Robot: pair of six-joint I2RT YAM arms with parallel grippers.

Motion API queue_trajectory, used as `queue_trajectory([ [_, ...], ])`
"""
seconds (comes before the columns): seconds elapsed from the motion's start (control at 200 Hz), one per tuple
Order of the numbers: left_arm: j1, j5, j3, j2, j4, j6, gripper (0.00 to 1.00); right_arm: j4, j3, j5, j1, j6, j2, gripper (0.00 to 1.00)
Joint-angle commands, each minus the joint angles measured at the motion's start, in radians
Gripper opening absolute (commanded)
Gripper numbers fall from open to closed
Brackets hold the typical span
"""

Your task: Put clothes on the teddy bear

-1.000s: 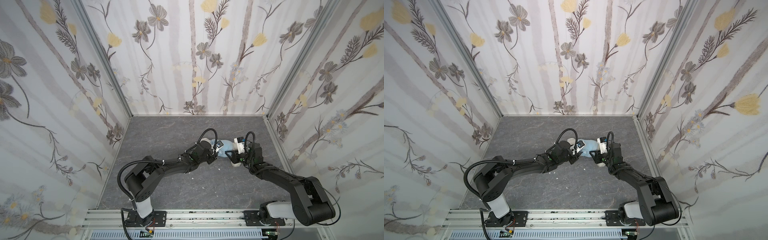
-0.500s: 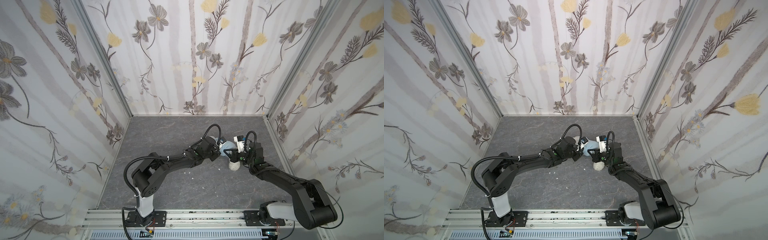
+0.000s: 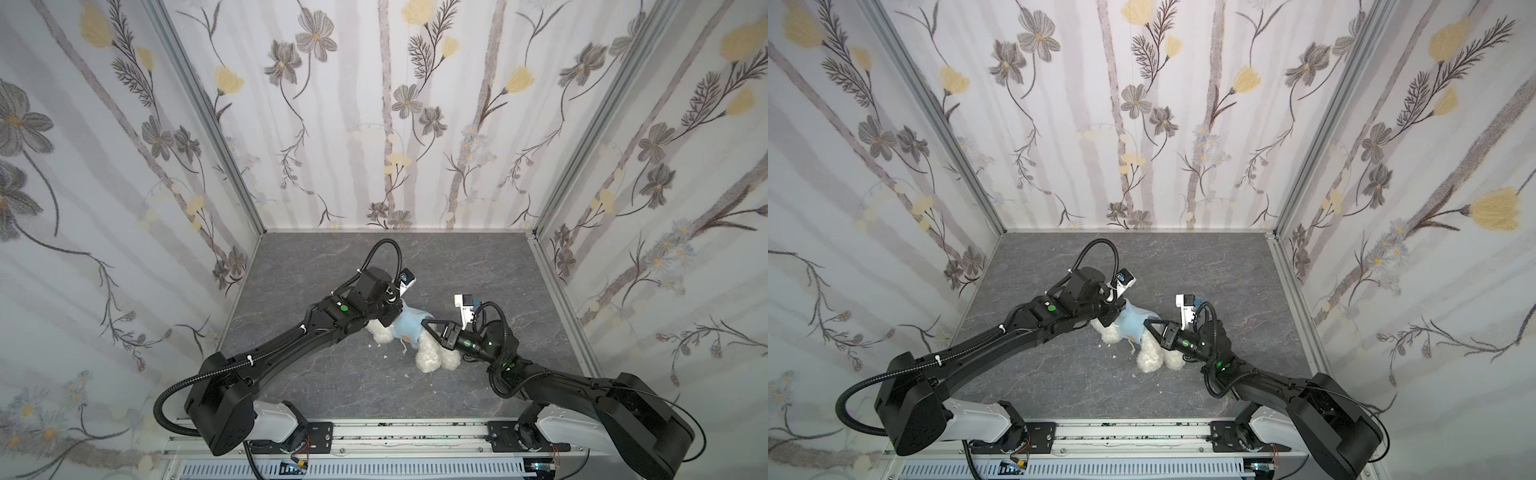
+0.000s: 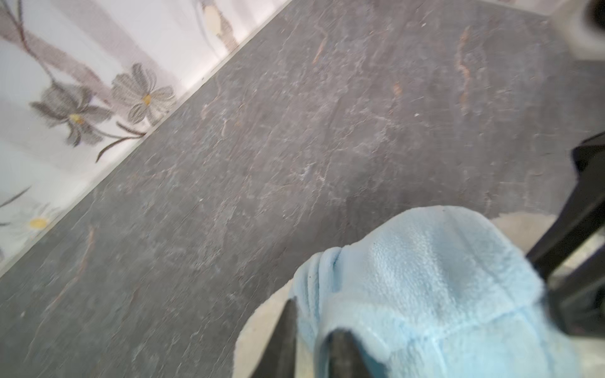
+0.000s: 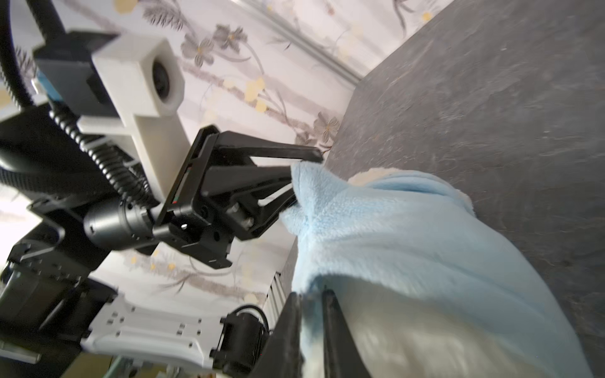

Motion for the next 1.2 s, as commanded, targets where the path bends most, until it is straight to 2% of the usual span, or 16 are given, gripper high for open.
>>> queue_trajectory([
  [0.0, 0.018, -0.163, 0.046, 0.059, 0.006, -0.049, 0.46, 0.156, -0.006, 0.177, -0.052, 0.119, 0.092, 0.19],
  [0.05, 0.023, -0.232, 0.065, 0.09, 0.02, -0.09, 0.51, 0.194, -0.002, 0.149, -0.104, 0.095, 0.16, 0.2],
  [0.095, 0.023, -0.3, 0.074, 0.111, 0.035, -0.123, 0.63, 0.214, 0.013, 0.103, -0.148, 0.073, 0.228, 0.2],
  [0.16, 0.024, -0.355, 0.075, 0.12, 0.067, -0.169, 0.74, 0.24, 0.042, 0.035, -0.187, 0.034, 0.306, 0.19],
  [0.235, 0.022, -0.368, 0.065, 0.108, 0.121, -0.218, 0.77, 0.194, 0.064, 0.021, -0.201, -0.042, 0.327, 0.18],
  [0.29, 0.017, -0.39, 0.063, 0.091, 0.135, -0.262, 0.78, 0.095, 0.088, -0.001, -0.205, -0.133, 0.309, 0.19],
  [0.34, 0.015, -0.409, 0.041, 0.061, 0.143, -0.287, 0.78, 0.031, 0.094, -0.013, -0.202, -0.227, 0.256, 0.22],
  [0.405, 0.015, -0.419, -0.001, 0.012, 0.158, -0.313, 0.78, -0.193, 0.119, -0.007, -0.184, -0.402, 0.129, 0.28],
  [0.445, 0.018, -0.408, -0.025, -0.015, 0.163, -0.318, 0.78, -0.391, 0.156, 0.037, -0.145, -0.531, 0.05, 0.34],
  [0.52, 0.035, -0.389, -0.043, -0.051, 0.168, -0.325, 0.79, -0.698, 0.237, 0.178, -0.016, -0.773, -0.051, 0.52],
  [0.58, 0.059, -0.366, -0.042, -0.067, 0.167, -0.328, 0.8, -0.809, 0.259, 0.252, 0.085, -0.87, -0.107, 0.63],
  [0.699, 0.109, -0.316, -0.038, -0.112, 0.165, -0.334, 0.84, -0.897, 0.259, 0.407, 0.309, -1.02, -0.194, 0.99],
  [0.889, 0.149, -0.294, -0.061, -0.189, 0.164, -0.34, 0.87, -0.989, 0.34, 0.622, 0.518, -1.101, -0.115, 1.0],
  [1.054, 0.156, -0.285, -0.091, -0.22, 0.165, -0.349, 0.87, -1.013, 0.396, 0.856, 0.659, -1.058, 0.03, 1.0],
  [1.194, 0.16, -0.274, -0.096, -0.211, 0.164, -0.344, 0.87, -0.984, 0.42, 1.018, 0.723, -1.04, 0.142, 1.0],
])
